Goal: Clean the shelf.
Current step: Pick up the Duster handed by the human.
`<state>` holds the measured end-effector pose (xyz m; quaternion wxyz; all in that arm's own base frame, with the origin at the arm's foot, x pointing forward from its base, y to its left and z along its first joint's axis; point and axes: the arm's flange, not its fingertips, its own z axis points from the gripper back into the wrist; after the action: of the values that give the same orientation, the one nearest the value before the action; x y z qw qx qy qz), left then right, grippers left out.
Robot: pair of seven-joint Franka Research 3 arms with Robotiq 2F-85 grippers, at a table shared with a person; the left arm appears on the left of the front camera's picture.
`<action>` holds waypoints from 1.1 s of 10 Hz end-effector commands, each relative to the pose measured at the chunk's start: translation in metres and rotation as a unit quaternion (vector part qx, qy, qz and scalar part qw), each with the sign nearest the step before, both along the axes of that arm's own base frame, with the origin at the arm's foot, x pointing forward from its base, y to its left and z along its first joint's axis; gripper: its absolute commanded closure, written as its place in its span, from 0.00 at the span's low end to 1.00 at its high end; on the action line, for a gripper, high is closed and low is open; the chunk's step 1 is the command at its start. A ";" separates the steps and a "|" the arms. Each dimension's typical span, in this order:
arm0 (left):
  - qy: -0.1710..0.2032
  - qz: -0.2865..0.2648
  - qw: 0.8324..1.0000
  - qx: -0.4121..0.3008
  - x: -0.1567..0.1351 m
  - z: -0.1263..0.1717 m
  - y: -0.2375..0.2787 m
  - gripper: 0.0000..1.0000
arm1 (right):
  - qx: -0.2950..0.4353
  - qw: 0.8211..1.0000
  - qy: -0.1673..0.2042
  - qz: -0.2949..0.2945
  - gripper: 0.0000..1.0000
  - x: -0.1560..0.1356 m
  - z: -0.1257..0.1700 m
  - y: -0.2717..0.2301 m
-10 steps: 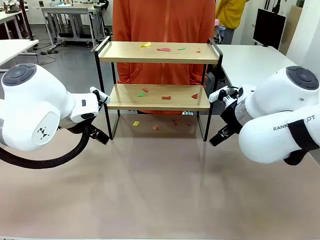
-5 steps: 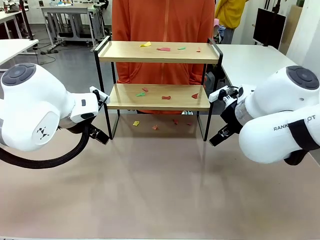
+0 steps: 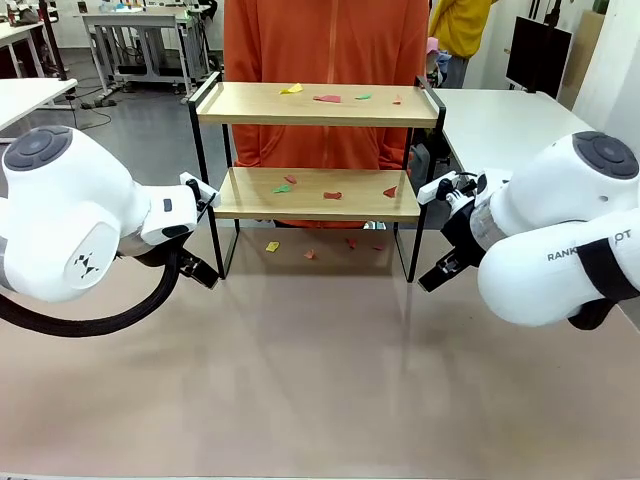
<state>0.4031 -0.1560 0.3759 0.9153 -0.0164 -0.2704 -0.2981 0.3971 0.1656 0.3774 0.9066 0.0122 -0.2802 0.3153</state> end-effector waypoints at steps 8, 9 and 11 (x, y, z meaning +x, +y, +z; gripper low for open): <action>0.093 -0.298 0.933 -0.176 0.052 0.174 0.096 0.00 | 0.216 0.961 -0.038 0.169 0.00 0.039 0.165 -0.166; 0.088 -0.324 0.920 -0.201 0.067 0.163 0.120 0.00 | 0.243 0.946 -0.054 0.210 0.00 0.047 0.156 -0.193; 0.029 -0.356 0.910 -0.210 0.070 0.152 0.150 0.00 | 0.240 0.938 -0.063 0.242 0.00 0.053 0.134 -0.225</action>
<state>0.4610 -0.0065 0.5259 0.7442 -0.3188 -0.2628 -0.5248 0.4292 -0.0528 0.5204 0.7630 0.2643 -0.4023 0.4315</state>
